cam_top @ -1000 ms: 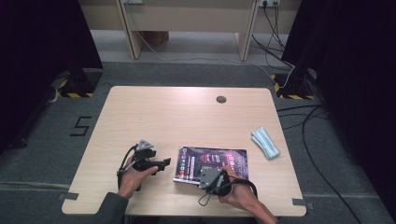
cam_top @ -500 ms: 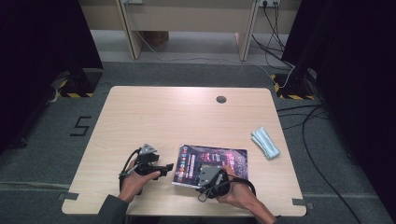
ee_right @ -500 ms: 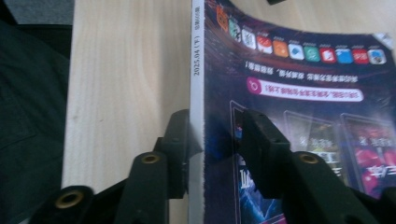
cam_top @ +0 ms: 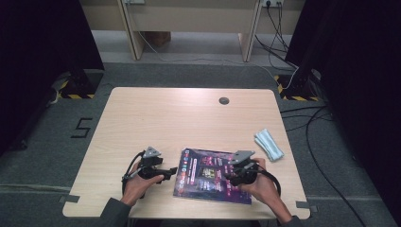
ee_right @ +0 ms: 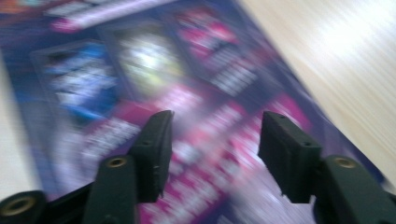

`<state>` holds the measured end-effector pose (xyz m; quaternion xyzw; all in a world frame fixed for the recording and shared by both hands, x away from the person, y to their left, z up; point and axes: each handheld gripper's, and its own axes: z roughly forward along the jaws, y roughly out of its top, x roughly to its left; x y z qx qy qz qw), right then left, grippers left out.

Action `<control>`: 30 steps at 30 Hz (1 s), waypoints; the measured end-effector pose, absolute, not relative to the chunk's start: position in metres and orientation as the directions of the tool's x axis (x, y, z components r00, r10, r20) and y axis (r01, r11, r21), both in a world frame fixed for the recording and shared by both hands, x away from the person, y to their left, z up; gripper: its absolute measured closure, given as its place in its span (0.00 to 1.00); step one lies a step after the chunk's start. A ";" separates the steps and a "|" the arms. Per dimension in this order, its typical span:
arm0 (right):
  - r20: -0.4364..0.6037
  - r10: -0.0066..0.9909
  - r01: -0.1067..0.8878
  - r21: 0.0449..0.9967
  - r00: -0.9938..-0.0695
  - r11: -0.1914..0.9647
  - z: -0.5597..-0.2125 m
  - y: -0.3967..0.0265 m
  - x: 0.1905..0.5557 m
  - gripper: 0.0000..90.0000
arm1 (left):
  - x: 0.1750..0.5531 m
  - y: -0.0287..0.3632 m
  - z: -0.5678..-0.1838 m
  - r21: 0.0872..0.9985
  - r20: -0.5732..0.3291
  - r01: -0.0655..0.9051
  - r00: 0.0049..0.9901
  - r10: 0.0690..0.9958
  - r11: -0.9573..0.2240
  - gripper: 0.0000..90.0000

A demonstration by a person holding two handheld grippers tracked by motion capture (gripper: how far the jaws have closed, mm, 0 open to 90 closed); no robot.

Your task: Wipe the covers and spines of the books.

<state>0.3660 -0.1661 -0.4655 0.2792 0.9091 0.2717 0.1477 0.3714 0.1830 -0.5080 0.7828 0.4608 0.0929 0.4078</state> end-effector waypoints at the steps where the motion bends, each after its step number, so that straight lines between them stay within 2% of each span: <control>1: -0.106 0.630 0.471 0.572 -0.770 0.671 -0.467 -0.174 0.368 0.44 | 0.371 0.182 -0.508 0.724 -0.230 0.645 0.560 0.796 -0.245 0.24; 5: -0.036 0.724 0.585 0.562 -0.689 0.585 -0.471 -0.195 0.363 0.40 | 0.369 0.179 -0.509 0.720 -0.225 0.642 0.575 0.787 -0.263 0.26; 14: 0.066 0.791 0.690 0.535 -0.609 0.487 -0.480 -0.214 0.352 0.36 | 0.364 0.172 -0.510 0.717 -0.218 0.632 0.604 0.767 -0.293 0.28; 18: 0.120 0.789 0.718 0.512 -0.603 0.471 -0.484 -0.213 0.349 0.35 | 0.362 0.169 -0.512 0.713 -0.224 0.630 0.619 0.753 -0.307 0.32; 23: 0.116 0.788 0.715 0.515 -0.605 0.473 -0.489 -0.210 0.352 0.29 | 0.358 0.164 -0.512 0.715 -0.221 0.614 0.652 0.725 -0.334 0.36; 30: 0.122 0.778 0.695 0.549 -0.616 0.465 -0.492 -0.202 0.378 0.31 | 0.350 0.157 -0.511 0.708 -0.214 0.602 0.681 0.700 -0.369 0.38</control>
